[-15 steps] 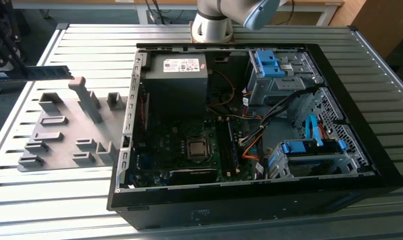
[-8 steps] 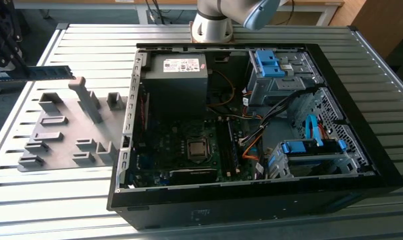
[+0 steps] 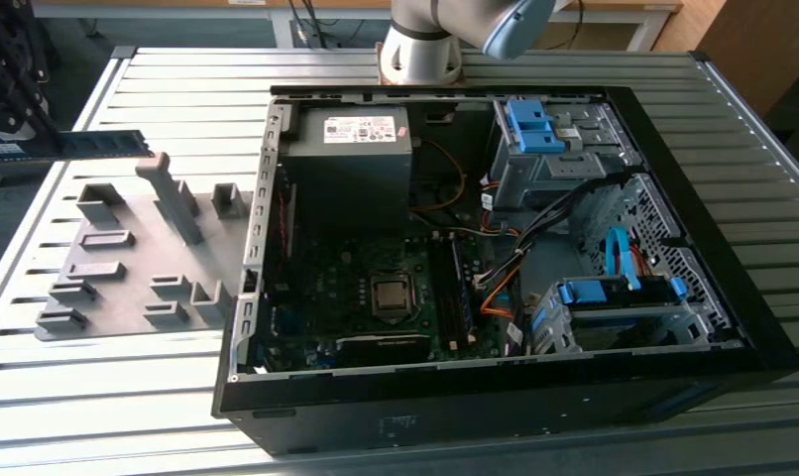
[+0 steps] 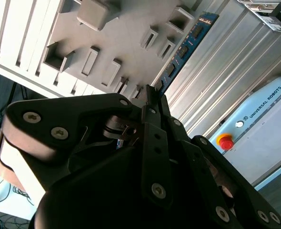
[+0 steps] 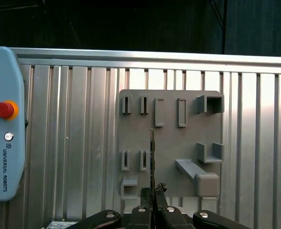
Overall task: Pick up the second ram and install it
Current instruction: 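Pick up the second ram and move it above second insertion slot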
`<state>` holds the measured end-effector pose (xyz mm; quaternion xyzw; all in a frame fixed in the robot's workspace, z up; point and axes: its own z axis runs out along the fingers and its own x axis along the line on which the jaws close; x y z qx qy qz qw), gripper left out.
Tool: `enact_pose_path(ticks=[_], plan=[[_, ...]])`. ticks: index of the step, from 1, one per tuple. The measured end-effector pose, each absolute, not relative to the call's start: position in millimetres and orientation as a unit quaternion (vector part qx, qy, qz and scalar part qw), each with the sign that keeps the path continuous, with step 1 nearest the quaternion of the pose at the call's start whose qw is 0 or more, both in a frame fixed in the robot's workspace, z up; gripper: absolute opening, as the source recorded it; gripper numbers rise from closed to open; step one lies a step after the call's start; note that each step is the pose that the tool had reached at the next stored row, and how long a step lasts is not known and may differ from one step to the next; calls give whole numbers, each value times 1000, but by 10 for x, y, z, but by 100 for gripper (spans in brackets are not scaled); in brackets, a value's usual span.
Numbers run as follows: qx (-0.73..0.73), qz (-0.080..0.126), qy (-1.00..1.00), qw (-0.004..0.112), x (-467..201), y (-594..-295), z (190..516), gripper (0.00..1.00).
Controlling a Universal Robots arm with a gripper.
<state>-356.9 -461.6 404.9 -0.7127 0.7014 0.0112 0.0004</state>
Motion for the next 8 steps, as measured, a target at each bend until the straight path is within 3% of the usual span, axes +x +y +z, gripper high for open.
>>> enact_pose_path(ticks=[8], plan=[[-713,11,701,0,-3537,-4616,4049,14]])
